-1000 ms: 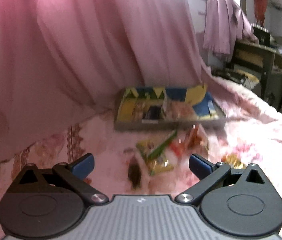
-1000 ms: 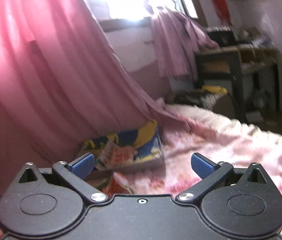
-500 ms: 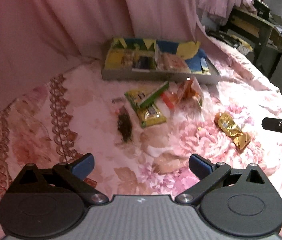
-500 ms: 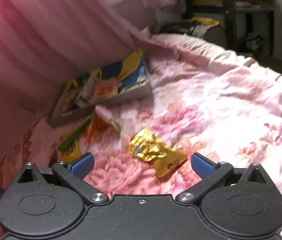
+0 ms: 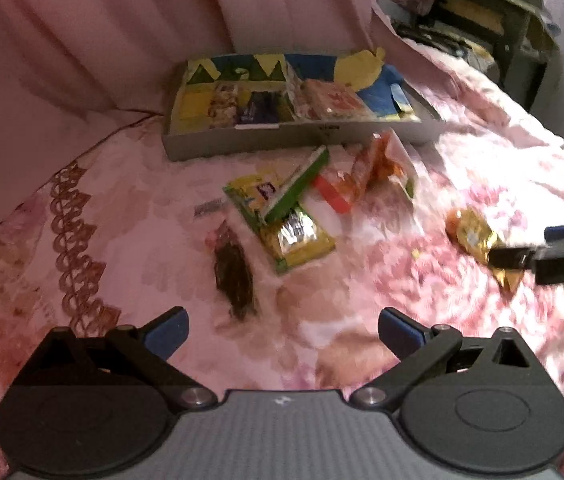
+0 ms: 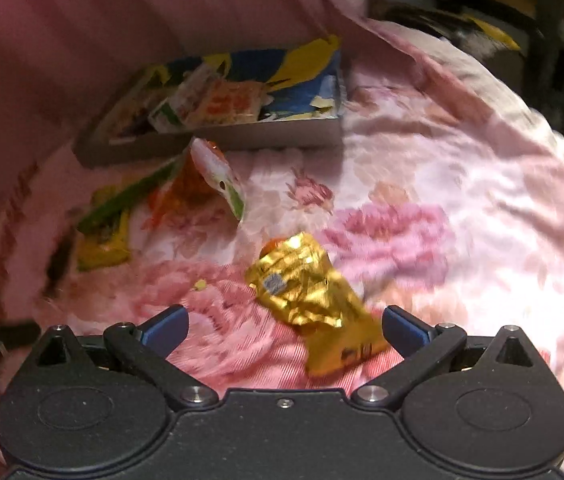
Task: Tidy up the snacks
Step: 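Approach the gold wrapper with the right gripper while the left grasps the green-yellow packet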
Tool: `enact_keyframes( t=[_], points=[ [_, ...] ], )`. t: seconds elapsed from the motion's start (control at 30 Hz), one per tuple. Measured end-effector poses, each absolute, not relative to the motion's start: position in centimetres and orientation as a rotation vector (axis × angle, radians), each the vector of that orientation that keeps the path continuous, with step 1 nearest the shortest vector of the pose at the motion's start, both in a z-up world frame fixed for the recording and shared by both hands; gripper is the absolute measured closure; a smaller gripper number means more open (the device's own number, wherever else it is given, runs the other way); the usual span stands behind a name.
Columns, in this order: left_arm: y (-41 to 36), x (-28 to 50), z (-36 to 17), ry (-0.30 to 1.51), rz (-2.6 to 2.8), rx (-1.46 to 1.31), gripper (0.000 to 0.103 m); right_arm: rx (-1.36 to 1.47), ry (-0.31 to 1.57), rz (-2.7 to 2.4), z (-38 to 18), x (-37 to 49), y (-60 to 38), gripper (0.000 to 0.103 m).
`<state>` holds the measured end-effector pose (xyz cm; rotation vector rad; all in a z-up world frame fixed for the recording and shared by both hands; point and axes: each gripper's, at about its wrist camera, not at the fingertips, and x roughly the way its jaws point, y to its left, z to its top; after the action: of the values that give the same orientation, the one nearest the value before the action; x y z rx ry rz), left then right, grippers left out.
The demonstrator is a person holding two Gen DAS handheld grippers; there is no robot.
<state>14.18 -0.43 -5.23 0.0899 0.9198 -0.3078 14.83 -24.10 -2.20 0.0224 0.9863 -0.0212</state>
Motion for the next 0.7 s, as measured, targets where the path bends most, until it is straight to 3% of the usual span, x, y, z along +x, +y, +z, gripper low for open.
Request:
enact_keyframes(
  t=[0.3,0.57,0.7],
  points=[
    [-0.9,18.8,-7.4,0.893,-0.329,0.024,0.0,-0.095,1.05,-0.007,-4.1,19.2,-23.9,0.001],
    [-3.0,19.5,-8.7,0.803,-0.372,0.133,0.001,0.074,1.124,-0.018,-5.1,21.0,-25.9,0.001],
    [-3.5,19.5,-9.4,0.807,-0.399,0.157,0.005,0.086,1.168,-0.026,-6.4,21.2,-25.9,0.001]
  ],
)
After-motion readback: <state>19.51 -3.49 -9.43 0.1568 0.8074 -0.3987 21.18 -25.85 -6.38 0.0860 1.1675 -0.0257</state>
